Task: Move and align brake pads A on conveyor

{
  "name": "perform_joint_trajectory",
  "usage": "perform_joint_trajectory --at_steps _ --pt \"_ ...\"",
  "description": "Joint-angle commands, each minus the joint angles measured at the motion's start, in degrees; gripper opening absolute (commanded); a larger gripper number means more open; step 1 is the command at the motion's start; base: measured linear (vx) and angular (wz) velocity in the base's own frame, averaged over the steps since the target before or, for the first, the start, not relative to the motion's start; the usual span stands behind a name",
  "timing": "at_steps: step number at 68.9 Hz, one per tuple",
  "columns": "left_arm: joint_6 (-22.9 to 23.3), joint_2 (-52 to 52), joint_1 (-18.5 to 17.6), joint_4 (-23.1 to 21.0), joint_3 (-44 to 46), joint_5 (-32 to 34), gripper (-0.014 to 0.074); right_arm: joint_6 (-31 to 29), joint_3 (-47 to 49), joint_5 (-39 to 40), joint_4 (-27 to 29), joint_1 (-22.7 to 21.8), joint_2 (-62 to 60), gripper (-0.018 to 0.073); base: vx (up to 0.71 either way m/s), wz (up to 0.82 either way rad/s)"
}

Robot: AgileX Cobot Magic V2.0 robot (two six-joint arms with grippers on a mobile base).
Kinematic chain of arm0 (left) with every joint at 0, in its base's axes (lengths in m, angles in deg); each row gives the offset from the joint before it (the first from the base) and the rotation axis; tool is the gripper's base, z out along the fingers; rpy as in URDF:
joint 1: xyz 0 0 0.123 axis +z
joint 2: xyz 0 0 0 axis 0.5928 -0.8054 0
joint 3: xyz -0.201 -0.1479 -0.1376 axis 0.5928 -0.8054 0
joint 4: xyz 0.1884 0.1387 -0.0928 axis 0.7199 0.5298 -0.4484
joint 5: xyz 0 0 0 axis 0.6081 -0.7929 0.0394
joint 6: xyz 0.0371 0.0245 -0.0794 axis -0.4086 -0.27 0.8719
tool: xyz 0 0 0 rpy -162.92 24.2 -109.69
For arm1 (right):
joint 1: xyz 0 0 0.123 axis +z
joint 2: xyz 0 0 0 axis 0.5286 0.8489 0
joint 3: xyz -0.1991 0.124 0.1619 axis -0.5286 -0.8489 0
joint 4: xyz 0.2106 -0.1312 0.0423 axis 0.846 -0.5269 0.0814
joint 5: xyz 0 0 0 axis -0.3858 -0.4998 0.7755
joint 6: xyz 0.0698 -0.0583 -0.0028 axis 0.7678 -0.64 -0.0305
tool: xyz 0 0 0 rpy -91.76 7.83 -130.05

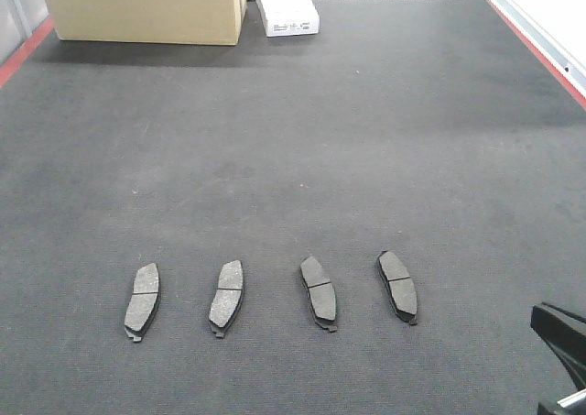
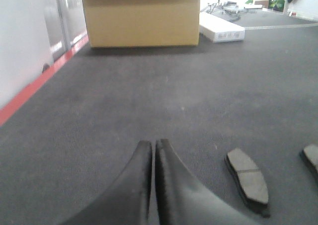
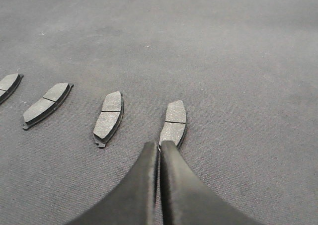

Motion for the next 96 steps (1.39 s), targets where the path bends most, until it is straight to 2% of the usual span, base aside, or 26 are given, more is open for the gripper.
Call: perform_joint_trajectory --at_steps 1,60,64,71,75,79,89,96 --pt "0.5 0.8 0.0 0.0 -0.7 7.7 -0.0006 0.1 1.6 3.8 -1.1 -0.2 0.1 -0.001 0.0 0.0" --pt "0.4 0.8 0.0 0.0 -0.9 6.5 -0.0006 0.1 1.6 3.9 -1.1 -0.2 0.1 -0.001 0.0 0.0" --pt "0.4 0.8 0.0 0.0 -0.9 6.5 -0.0006 -0.2 1.6 3.9 -2.8 -0.2 0.1 -0.001 0.0 0.0" --pt "0.4 0.8 0.0 0.0 -0.9 6.5 -0.0006 -0.3 1.6 6.3 -4.1 -0.2 0.2 -0.001 0.0 0.0" --pt "0.4 0.8 0.0 0.0 -0.9 6.5 -0.0006 -2.3 1.6 8.1 -3.8 -0.3 -0.1 -0.001 0.0 0.0" --pt "0.4 0.8 0.0 0.0 -0.9 6.5 -0.0006 -6.4 1.6 9.6 -1.5 -1.9 -0.6 -0.001 0.0 0.0" --pt "0.4 0.8 0.0 0.0 -0.9 6.4 -0.0006 -16.9 1.6 11.8 9.0 -12.1 -2.9 -0.001 0.0 0.0" --pt "0.4 0.8 0.0 0.0 -0.9 6.4 -0.0006 -21.6 -1.0 15.7 11.1 -17.8 -5.5 -0.001 0.0 0.0"
